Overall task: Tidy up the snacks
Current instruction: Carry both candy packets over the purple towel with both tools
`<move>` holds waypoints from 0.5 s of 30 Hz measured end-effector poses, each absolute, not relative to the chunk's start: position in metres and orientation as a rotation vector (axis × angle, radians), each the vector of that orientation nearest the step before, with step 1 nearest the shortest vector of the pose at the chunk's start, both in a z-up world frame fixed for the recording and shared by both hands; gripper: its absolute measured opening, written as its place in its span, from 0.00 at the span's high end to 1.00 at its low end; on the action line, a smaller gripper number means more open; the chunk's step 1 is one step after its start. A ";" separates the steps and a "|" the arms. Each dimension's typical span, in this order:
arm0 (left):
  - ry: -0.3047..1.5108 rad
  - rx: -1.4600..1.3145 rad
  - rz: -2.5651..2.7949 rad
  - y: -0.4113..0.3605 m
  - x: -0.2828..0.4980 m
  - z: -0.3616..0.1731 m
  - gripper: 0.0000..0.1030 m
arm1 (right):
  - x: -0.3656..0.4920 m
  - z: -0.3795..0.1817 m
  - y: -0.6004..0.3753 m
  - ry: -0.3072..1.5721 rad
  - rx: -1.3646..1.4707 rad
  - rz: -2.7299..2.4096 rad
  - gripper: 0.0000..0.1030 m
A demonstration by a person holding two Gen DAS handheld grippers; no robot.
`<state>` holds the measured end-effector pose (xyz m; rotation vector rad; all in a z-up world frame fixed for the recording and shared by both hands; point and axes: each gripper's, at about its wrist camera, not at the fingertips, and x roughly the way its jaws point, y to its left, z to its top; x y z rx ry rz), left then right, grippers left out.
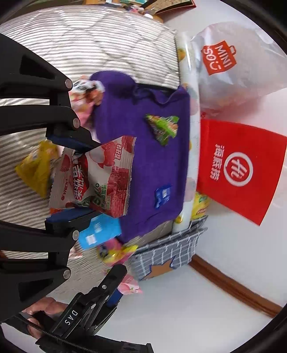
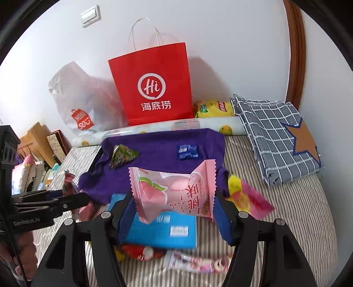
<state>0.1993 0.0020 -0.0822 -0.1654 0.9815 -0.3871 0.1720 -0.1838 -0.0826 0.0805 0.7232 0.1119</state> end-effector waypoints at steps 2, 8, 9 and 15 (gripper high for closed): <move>0.980 -0.162 -0.372 0.006 0.209 -0.082 0.54 | 0.185 -0.087 -0.187 0.732 0.081 0.100 0.40; 0.991 -0.162 -0.340 0.021 0.240 -0.092 0.54 | 0.217 -0.106 -0.197 0.768 0.100 0.067 0.40; 0.995 -0.166 -0.337 0.023 0.246 -0.095 0.54 | 0.222 -0.108 -0.199 0.772 0.099 0.064 0.40; 1.006 -0.175 -0.327 0.031 0.275 -0.105 0.54 | 0.253 -0.125 -0.202 0.808 0.095 0.040 0.40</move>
